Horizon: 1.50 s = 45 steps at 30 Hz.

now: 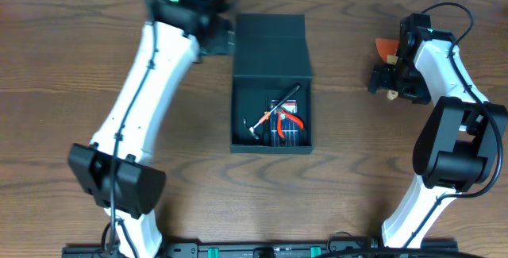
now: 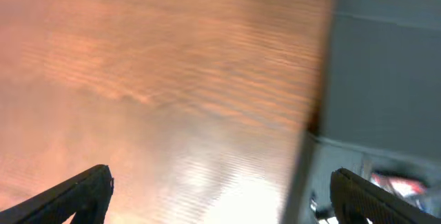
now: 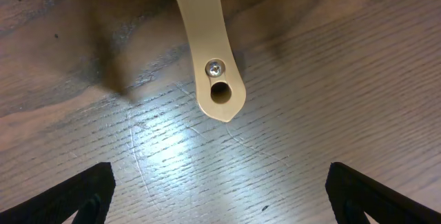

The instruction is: Pack container

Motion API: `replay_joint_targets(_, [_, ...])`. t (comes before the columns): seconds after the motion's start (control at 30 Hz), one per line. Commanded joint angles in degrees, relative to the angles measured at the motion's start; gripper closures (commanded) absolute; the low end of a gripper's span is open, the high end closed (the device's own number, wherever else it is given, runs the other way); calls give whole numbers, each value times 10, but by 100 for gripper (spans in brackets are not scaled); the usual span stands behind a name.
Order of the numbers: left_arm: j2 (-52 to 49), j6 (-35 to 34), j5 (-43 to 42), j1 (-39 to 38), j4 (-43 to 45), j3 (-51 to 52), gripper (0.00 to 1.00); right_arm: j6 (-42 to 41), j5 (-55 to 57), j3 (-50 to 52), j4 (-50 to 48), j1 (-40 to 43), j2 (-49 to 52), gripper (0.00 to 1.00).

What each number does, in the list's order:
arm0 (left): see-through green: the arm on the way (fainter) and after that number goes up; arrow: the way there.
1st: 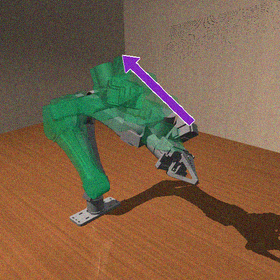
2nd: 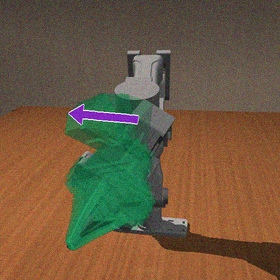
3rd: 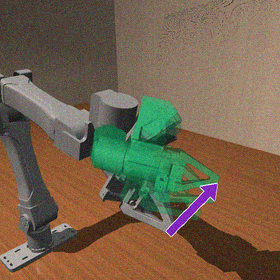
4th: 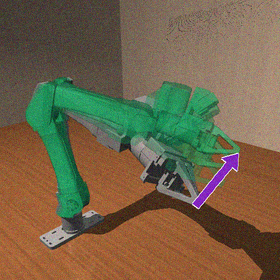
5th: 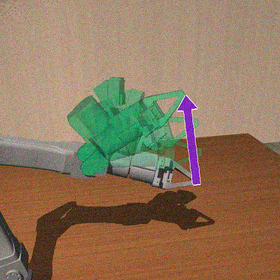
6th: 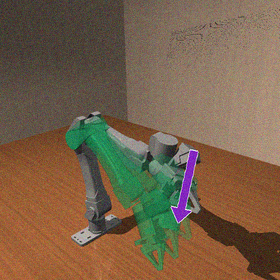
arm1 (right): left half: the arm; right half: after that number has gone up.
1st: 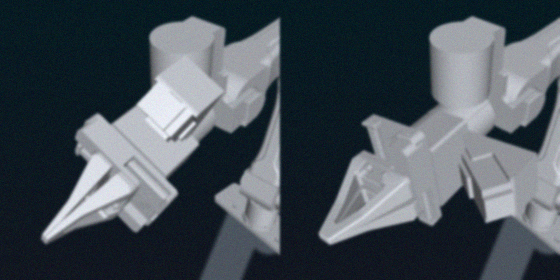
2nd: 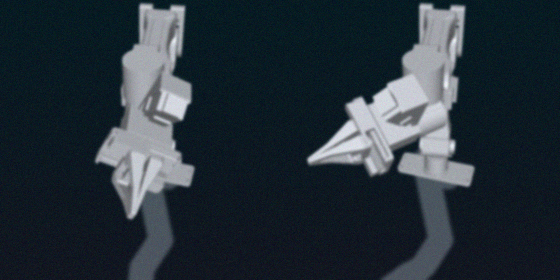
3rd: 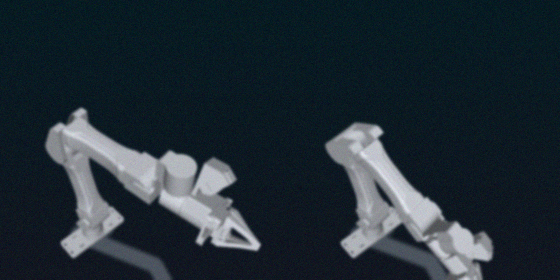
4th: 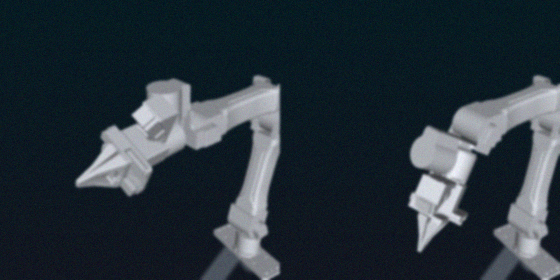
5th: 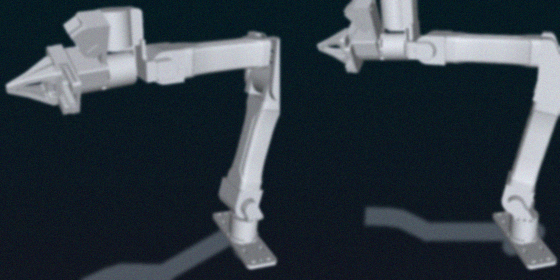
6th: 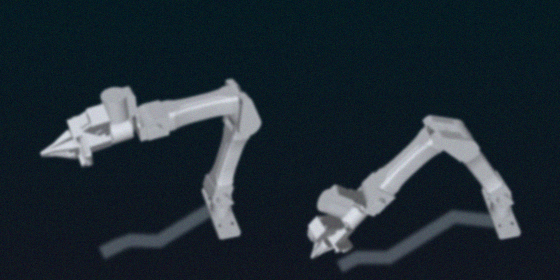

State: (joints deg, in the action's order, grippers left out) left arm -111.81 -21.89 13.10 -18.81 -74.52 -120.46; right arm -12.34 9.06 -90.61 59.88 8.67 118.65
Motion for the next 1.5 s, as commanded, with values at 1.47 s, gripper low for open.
replay_joint_targets(1.47, [5,-76,15,79,-32,-5,2,75,-10,-34,-106,2,-2,1])
